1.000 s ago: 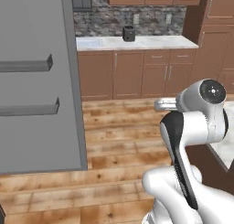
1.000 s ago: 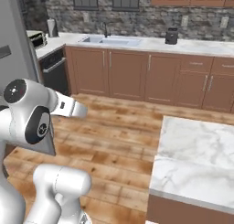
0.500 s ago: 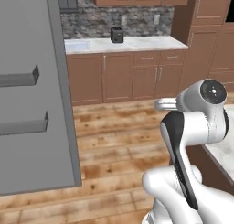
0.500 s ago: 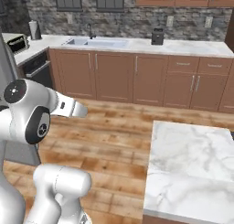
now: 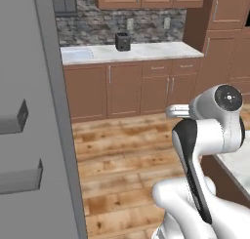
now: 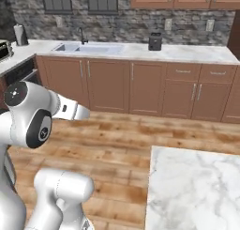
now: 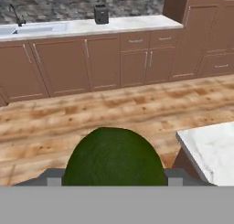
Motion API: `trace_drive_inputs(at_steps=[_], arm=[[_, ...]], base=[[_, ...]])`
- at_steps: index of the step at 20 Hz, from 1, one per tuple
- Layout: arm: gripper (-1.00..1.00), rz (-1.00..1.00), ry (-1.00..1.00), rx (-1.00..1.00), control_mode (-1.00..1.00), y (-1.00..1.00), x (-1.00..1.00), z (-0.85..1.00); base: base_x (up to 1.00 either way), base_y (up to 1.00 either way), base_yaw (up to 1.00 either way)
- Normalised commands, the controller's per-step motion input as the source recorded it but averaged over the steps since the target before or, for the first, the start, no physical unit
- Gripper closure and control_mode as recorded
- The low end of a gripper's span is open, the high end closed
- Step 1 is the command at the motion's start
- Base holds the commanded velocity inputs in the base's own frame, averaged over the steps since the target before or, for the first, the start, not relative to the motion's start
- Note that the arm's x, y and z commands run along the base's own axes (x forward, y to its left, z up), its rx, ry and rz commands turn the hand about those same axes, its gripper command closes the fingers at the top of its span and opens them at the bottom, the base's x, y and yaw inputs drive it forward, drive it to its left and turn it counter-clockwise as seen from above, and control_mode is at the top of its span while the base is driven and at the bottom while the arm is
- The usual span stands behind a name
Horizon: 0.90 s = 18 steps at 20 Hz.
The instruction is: Pick lime from the fridge and place it on the plate on the counter.
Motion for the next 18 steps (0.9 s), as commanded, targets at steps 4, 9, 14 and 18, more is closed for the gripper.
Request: trace_drive_inputs(at_steps=[4,9,14,18], arm=[[1.0,0.0,0.0,0.0,1.0,0.0,0.0,0.0],[1.0,0.0,0.0,0.0,1.0,0.0,0.0,0.0],[1.0,0.0,0.0,0.0,1.0,0.0,0.0,0.0],[1.0,0.0,0.0,0.0,1.0,0.0,0.0,0.0]], base=[[0.88,0.0,-0.03],[0.81,0.0,-0.01],[0.72,0.0,0.0],[0.71,0.0,0.02]])
